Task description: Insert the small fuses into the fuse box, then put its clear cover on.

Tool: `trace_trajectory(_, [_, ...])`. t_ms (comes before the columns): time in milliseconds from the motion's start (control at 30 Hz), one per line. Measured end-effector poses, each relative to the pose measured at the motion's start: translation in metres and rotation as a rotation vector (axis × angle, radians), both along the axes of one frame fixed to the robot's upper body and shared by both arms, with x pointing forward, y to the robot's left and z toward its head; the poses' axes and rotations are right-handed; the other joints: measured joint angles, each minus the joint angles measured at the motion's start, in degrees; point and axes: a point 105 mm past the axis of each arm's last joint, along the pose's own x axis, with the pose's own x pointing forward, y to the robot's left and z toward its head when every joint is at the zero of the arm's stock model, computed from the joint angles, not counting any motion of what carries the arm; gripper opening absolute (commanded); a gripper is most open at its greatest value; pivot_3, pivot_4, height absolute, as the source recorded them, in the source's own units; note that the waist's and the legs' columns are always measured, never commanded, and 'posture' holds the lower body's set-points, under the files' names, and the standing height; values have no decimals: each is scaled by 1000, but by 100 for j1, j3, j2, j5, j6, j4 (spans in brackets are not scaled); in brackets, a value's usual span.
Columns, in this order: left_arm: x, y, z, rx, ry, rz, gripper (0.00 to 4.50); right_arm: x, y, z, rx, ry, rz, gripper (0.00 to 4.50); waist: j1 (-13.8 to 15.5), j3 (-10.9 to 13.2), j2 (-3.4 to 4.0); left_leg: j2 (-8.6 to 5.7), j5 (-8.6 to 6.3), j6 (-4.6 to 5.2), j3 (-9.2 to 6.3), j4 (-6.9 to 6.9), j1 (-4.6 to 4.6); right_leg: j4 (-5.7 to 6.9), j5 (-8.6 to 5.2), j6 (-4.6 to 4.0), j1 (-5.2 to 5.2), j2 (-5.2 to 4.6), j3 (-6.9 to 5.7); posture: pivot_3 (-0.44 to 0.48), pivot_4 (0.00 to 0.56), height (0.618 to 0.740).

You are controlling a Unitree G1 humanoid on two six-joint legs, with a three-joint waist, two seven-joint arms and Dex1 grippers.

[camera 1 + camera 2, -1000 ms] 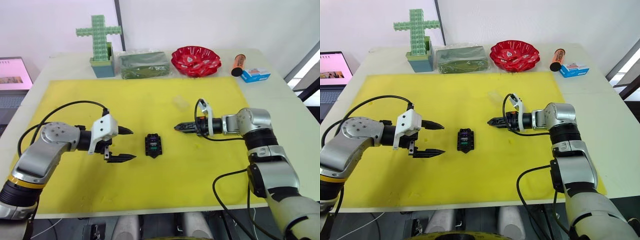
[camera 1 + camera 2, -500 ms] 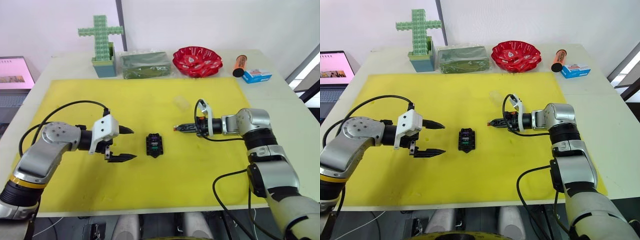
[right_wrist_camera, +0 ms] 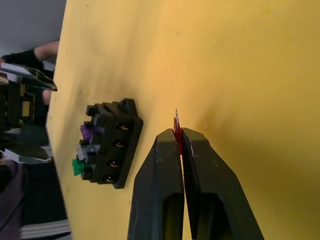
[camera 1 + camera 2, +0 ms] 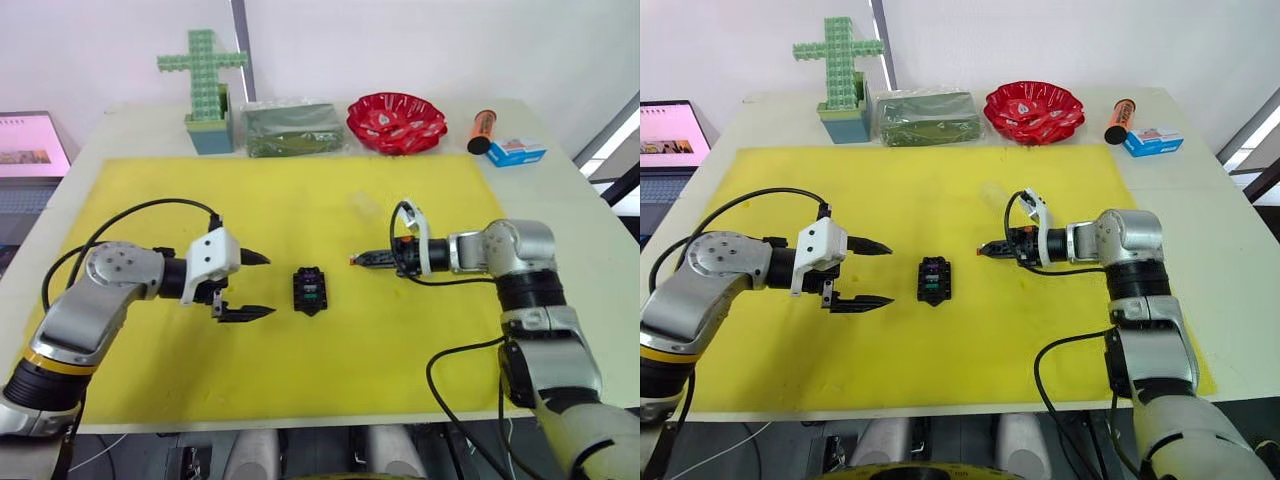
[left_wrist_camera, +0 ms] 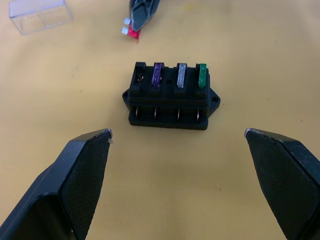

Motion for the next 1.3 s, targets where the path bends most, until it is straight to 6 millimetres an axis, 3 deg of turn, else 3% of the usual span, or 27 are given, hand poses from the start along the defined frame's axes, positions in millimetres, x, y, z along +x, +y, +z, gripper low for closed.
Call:
trace_trajectory(167, [-3,2,-6,-2,20,14,4500,-12,-9,0,22,-77,-211,7,-11,-1,1,1,0,0,-3,-3,1,2,0,0,-4,1,0,0,150,740])
trace_trajectory(400, [-4,0,-5,-3,12,9,4500,-39,-11,1,57,-148,-369,7,-4,-2,3,-1,0,0,-7,-3,1,1,0,0,-1,0,1,0,150,740])
trace_trajectory(700, [-4,-1,-6,-9,14,3,4500,-69,-5,-19,36,-107,-387,7,-24,-2,3,-1,0,0,-11,-5,2,1,-1,-1,0,1,2,0,150,740])
trace_trajectory(967, [-4,-2,-6,-12,11,3,4500,-77,5,-23,36,-82,-375,7,-24,-2,3,-1,0,0,-23,-7,2,0,-2,-1,0,2,2,0,150,740])
trace_trajectory(1067, [-3,-2,-6,-13,9,4,4500,-82,6,-23,20,-80,-342,670,-20,-2,3,-1,0,0,-27,-7,2,-1,-2,-2,0,2,2,0,150,740])
trace_trajectory(1267, [-4,-2,-7,-14,11,7,4500,-98,10,-18,-2,-99,-195,2762,-18,-2,3,-1,0,1,-32,-6,2,-3,-2,-2,2,2,3,0,150,740])
trace_trajectory(1300, [-4,-2,-7,-15,11,7,4500,-101,12,-17,-11,-103,-162,2762,-17,-2,3,-1,0,1,-33,-7,2,-3,-2,-2,1,2,3,0,150,740])
